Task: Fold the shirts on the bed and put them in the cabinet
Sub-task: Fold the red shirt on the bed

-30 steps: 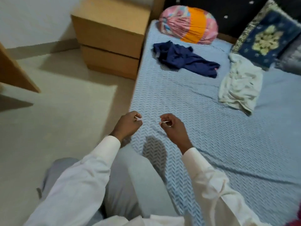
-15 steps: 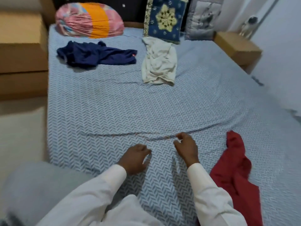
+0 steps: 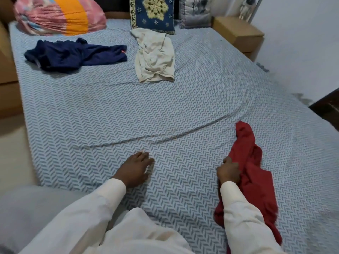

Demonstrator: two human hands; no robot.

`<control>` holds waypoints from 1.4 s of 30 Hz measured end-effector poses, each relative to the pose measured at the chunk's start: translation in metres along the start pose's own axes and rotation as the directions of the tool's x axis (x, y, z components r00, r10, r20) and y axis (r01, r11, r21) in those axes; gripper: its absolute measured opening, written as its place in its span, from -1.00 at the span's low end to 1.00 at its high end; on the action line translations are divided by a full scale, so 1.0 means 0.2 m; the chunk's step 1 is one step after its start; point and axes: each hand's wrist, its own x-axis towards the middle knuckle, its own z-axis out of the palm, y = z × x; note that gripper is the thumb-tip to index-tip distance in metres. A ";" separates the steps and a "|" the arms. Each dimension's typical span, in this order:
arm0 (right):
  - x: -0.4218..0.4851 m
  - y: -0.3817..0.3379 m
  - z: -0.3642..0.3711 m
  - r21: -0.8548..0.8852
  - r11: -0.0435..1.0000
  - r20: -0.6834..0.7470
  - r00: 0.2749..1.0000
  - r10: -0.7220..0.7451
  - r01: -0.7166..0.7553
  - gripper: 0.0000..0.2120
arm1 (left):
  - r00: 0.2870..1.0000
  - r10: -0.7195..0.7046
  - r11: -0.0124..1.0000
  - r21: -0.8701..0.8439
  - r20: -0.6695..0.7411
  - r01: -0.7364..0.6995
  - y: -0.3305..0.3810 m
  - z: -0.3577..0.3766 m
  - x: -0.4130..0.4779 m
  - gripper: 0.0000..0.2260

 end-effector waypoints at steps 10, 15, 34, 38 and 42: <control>-0.17 -0.56 -0.09 0.481 0.822 -0.024 0.942 -0.334 0.303 -0.76 | 0.986 -0.152 0.913 -0.392 -0.076 0.110 0.02 -0.05 -0.05 -0.46; -0.41 -1.00 -0.18 0.935 0.345 0.147 0.803 -0.577 0.077 -0.70 | 0.970 -0.239 0.539 -0.824 0.048 0.174 0.09 -0.13 -0.09 -0.23; -0.50 -0.97 -0.11 0.740 0.625 0.629 0.074 -0.774 0.249 -0.30 | 0.884 -0.456 -0.456 -0.881 0.105 -0.130 -0.18 -0.60 -0.38 -0.44; -0.62 -1.04 -0.09 0.673 0.600 0.580 0.196 -0.791 0.433 -0.38 | 0.856 -0.514 -0.410 -0.892 0.054 -0.189 -0.19 -0.66 -0.42 -0.53; -0.61 -1.15 -0.27 0.813 0.568 0.570 0.028 -0.821 0.130 -0.58 | 0.684 -0.729 -0.282 -0.926 0.035 -0.252 -0.30 -0.75 -0.49 -0.66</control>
